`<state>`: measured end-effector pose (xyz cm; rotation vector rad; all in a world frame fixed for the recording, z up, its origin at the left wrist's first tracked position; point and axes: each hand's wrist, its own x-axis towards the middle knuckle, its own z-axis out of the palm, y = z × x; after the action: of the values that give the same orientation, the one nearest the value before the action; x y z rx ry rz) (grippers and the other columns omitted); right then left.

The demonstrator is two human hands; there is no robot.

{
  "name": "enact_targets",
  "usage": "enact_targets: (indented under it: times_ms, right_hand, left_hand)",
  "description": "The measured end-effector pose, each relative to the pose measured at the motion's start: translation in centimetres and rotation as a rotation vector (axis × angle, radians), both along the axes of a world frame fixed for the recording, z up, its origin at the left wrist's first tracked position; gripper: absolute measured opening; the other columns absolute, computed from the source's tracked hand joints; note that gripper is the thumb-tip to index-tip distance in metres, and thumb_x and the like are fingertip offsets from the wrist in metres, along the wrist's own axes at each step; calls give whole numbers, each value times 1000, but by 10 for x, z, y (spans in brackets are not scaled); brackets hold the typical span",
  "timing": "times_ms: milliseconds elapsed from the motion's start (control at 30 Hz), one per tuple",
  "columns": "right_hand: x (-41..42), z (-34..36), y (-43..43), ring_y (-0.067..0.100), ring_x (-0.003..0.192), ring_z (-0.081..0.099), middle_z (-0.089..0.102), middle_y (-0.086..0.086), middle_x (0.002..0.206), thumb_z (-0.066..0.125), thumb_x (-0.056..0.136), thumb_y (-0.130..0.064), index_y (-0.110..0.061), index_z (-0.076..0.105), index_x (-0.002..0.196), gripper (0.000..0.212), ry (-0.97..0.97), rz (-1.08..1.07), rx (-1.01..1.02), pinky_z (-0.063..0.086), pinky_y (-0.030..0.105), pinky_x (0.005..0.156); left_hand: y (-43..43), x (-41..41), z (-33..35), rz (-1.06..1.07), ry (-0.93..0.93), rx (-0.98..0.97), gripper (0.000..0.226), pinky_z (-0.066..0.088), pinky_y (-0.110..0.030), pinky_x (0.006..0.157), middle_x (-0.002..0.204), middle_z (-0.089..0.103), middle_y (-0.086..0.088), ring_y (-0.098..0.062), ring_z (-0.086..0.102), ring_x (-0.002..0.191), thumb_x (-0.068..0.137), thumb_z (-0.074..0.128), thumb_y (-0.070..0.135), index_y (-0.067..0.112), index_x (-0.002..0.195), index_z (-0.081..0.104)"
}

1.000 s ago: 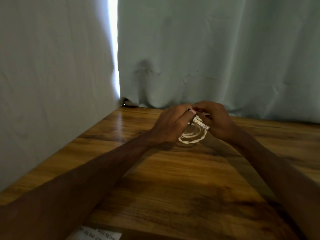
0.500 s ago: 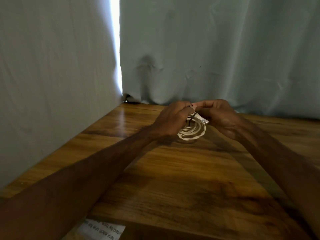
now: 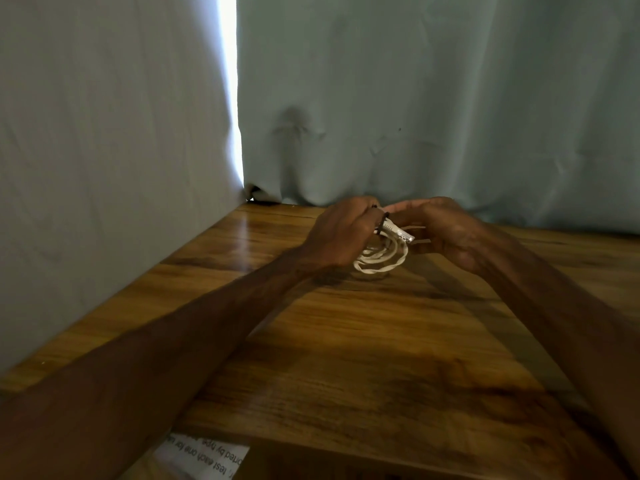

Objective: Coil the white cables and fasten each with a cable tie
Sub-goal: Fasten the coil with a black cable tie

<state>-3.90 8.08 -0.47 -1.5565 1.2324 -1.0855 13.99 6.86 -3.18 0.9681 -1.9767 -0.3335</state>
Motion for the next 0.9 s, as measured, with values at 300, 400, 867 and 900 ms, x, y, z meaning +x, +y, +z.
enact_targets:
  times_ms: [300,400,867,900]
  right_hand:
    - [-5,2,1,22,94,69,75,9,102,55,92,-13,-9,75,111,28,-83,226,100,55,37,86]
    - [-5,1,-2,30,104,65,70,15,117,58,79,-10,-9,64,132,53,-156,326,99,49,48,97]
    - [20,-13,3,12,80,73,77,7,91,77,79,14,-2,60,120,48,-2,189,-280,61,25,73]
    - [23,-15,3,12,78,73,77,9,92,78,80,10,-2,59,120,46,-13,165,-297,61,24,72]
  left_hand:
    - [-8,3,1,115,98,28,41,50,-44,74,78,66,-5,-26,62,78,92,37,40,15,76,65]
    - [-9,5,4,141,158,68,37,45,-43,66,67,59,-2,-27,59,69,87,37,39,17,66,57]
    - [-19,7,4,245,36,145,16,55,-44,75,93,68,-16,-30,65,83,91,53,4,1,93,69]
    - [-19,7,4,244,32,139,15,56,-45,76,92,68,-15,-31,66,85,93,54,2,2,92,69]
